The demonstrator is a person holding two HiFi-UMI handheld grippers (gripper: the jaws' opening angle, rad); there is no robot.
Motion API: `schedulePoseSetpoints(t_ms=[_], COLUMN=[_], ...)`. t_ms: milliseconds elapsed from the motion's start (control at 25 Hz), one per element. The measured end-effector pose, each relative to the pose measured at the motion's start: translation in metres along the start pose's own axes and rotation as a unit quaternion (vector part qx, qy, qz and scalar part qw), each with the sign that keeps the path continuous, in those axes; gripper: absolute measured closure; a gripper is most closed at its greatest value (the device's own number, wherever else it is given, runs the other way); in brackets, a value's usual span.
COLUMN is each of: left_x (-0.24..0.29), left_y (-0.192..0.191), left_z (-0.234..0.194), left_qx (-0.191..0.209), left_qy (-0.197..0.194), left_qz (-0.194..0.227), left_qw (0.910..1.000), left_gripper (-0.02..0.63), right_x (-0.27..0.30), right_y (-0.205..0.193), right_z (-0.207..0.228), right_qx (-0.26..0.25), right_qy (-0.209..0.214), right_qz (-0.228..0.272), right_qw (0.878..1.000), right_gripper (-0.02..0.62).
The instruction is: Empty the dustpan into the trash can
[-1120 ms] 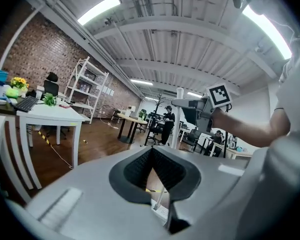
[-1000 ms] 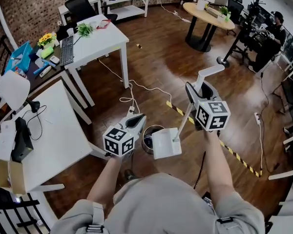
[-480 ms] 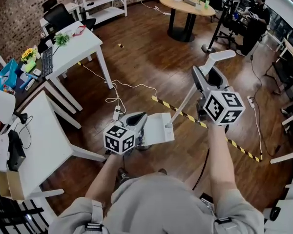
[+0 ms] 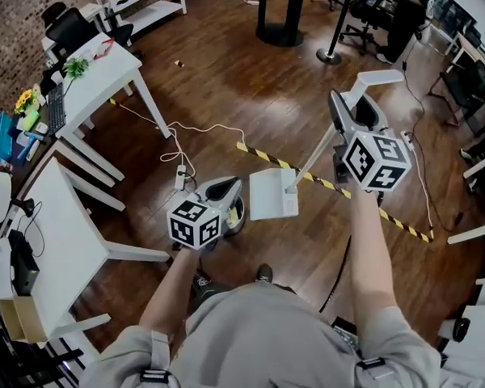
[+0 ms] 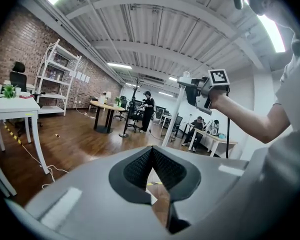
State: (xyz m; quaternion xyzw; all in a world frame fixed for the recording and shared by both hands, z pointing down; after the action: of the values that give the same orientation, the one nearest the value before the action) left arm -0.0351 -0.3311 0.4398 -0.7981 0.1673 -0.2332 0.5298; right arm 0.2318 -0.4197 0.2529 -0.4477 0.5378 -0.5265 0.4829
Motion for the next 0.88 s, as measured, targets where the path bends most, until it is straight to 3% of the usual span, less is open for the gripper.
schedulePoseSetpoints(t_ms=[320,880], left_x=[0.028,0.073], left_y=[-0.019,-0.073], left_z=[0.004,0.008], left_qx=[-0.013,-0.061], left_qy=[-0.018,-0.026], left_qz=[-0.043,-0.093], left_qw=[0.9988,0.9934], left_gripper=[0.601,0.601], right_x=[-0.002,-0.02], right_y=[-0.095,-0.26], right_z=[0.051,0.099], right_qx=[0.001,0.019], right_qy=[-0.065,-0.093], right_qz=[-0.061,-0.15], right_qw=[0.996,0.984], right_gripper=[0.383,0.383])
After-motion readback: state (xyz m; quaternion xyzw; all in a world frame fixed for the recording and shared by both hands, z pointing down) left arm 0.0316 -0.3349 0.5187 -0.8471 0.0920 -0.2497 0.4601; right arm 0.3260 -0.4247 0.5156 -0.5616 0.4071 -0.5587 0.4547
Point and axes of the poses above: the fingertips, and each gripper's own axes: x forward along the fingers, z to its right, y out of its top, the point moved 6 cm from there along -x, backward along the fingers, and after that the axes turned 13 degrees about -y, right-handed, at the moved point
